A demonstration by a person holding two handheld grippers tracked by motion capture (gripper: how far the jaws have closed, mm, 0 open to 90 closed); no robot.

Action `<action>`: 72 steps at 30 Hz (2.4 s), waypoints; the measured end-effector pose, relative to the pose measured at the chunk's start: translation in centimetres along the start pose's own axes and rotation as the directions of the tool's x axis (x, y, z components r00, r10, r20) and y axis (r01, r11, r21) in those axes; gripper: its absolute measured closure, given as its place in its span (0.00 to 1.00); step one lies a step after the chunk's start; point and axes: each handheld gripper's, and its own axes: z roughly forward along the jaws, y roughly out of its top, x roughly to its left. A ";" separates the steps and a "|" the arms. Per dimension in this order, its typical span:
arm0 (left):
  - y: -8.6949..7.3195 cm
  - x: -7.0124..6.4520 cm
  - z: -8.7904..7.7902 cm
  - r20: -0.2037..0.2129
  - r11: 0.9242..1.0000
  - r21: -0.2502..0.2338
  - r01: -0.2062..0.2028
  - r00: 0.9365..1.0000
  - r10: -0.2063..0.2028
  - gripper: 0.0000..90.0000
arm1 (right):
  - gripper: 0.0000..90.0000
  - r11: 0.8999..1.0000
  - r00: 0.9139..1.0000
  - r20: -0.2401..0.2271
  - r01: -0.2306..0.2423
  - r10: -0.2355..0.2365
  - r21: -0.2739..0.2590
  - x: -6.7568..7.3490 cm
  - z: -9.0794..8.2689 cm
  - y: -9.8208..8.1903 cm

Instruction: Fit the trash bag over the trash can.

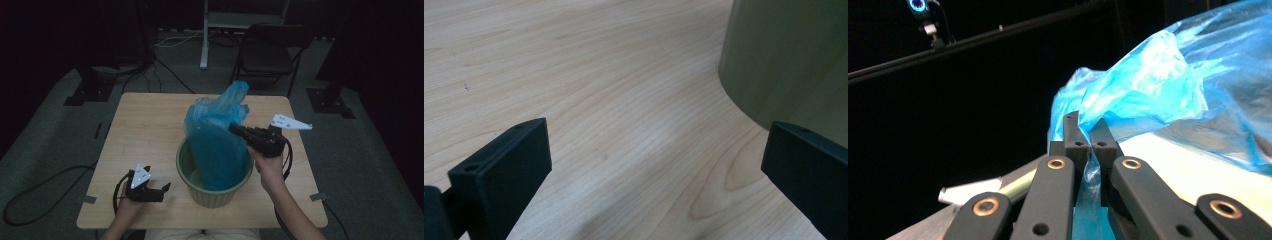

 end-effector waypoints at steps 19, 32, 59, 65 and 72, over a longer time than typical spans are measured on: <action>6.7 0.9 -3.9 0.056 0.994 -0.062 0.085 0.995 -0.081 0.00 | 0.98 0.991 0.985 -0.132 -0.101 0.112 0.087 2.4 -2.9 -4.6; 7.4 -0.6 -4.3 0.068 0.997 -0.054 0.059 0.996 -0.055 0.00 | 0.76 0.982 0.965 -0.193 -0.163 0.179 0.097 5.4 -6.2 -8.6; 15.2 -6.3 -8.6 0.424 1.000 -0.004 0.021 0.906 -0.017 0.16 | 0.98 0.989 0.987 -0.122 -0.086 0.101 0.118 5.5 -5.7 -7.0; 15.5 -6.3 -8.2 0.491 0.999 -0.047 0.000 0.871 0.023 0.65 | 0.98 0.990 0.989 -0.108 -0.084 0.097 0.117 4.9 -5.4 -6.7; 14.5 -7.0 -9.4 0.533 0.995 -0.091 -0.039 0.842 0.082 0.96 | 0.92 0.988 0.989 -0.105 -0.096 0.108 0.118 5.1 -6.3 -7.1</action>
